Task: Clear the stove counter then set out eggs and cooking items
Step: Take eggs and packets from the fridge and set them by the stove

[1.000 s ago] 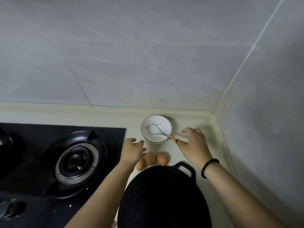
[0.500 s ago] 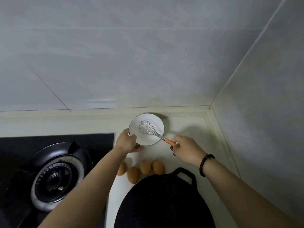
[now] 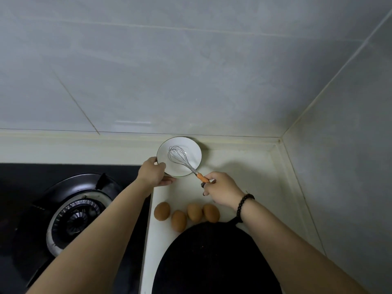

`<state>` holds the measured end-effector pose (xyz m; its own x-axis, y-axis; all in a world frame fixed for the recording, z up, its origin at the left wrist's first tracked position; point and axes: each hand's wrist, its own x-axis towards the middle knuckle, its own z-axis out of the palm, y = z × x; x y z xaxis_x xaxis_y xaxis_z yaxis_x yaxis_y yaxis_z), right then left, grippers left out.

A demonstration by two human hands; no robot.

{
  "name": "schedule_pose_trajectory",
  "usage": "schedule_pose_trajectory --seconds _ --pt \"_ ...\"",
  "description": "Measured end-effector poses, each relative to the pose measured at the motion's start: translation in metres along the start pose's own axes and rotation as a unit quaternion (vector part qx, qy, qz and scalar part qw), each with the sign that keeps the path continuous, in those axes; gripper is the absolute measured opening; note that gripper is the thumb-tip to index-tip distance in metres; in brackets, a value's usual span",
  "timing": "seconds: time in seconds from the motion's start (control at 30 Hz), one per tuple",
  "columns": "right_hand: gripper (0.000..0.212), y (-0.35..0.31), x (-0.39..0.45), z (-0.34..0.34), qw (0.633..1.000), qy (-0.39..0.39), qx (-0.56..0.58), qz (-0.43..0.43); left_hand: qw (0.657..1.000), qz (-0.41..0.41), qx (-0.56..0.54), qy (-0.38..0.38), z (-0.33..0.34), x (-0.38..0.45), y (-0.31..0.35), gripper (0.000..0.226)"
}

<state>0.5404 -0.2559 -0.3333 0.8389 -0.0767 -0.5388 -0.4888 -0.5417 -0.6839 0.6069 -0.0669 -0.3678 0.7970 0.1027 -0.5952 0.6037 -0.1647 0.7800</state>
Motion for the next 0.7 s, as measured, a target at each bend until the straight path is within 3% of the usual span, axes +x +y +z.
schedule_pose_trajectory --seconds 0.13,0.27,0.37,0.47,0.57,0.63,0.7 --pt "0.014 0.0 0.004 0.008 1.0 -0.001 0.02 -0.008 0.999 -0.006 -0.02 0.033 -0.008 -0.011 -0.007 0.025" --pt "0.016 0.003 0.004 0.011 0.999 -0.022 0.034 -0.017 0.993 0.063 0.009 0.101 -0.008 -0.049 -0.032 0.019" --pt "0.016 0.01 -0.001 0.01 0.997 -0.038 0.064 -0.01 0.991 0.083 0.0 0.109 -0.006 -0.086 -0.062 0.016" --pt "0.027 0.028 -0.006 0.005 0.988 0.062 0.144 0.002 0.989 0.095 0.035 0.107 -0.003 -0.116 -0.085 0.019" --pt "0.013 0.057 -0.015 -0.001 0.95 0.213 0.229 0.018 0.979 0.136 0.059 0.137 -0.003 -0.136 -0.094 0.024" --pt "0.015 0.076 -0.023 0.003 0.958 0.23 0.169 0.033 0.973 0.164 0.074 0.145 -0.003 -0.14 -0.096 0.025" --pt "0.027 0.09 -0.033 0.015 0.977 0.187 0.089 0.04 0.967 0.195 0.1 0.129 0.001 -0.14 -0.097 0.025"
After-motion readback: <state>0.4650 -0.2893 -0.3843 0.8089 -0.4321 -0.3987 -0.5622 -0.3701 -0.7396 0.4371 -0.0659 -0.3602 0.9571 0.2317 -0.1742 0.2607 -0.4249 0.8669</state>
